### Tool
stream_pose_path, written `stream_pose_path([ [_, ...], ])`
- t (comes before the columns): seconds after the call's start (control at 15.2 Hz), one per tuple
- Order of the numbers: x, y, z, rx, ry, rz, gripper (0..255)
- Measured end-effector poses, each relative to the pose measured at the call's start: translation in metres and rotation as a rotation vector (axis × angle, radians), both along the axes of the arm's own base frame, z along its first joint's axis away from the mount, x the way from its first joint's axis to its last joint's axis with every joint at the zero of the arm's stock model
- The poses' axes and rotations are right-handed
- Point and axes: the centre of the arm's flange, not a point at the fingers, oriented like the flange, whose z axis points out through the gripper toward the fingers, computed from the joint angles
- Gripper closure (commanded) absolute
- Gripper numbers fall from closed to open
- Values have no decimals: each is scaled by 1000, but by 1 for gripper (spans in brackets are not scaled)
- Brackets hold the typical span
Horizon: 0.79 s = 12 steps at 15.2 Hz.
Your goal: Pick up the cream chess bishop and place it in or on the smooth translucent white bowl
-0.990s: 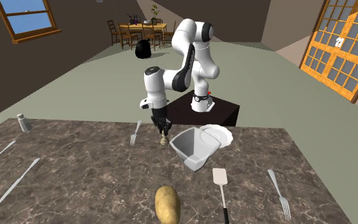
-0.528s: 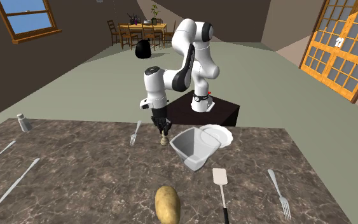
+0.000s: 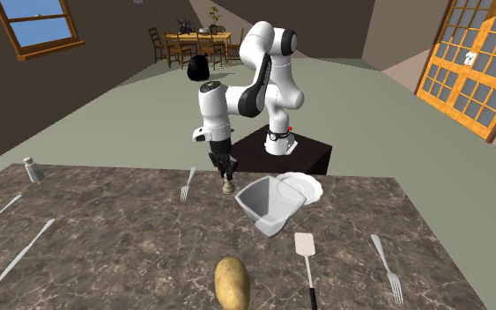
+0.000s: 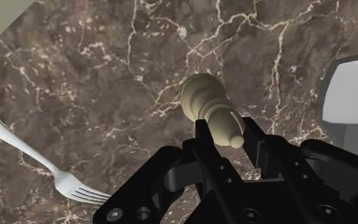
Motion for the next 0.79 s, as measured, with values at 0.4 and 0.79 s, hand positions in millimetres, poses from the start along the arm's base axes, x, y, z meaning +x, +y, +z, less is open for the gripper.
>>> stream_pose_path([
  [0.4, 0, -1, 31, 0, 0, 0, 255],
  [0.79, 1, -1, 63, 0, 0, 0, 255],
])
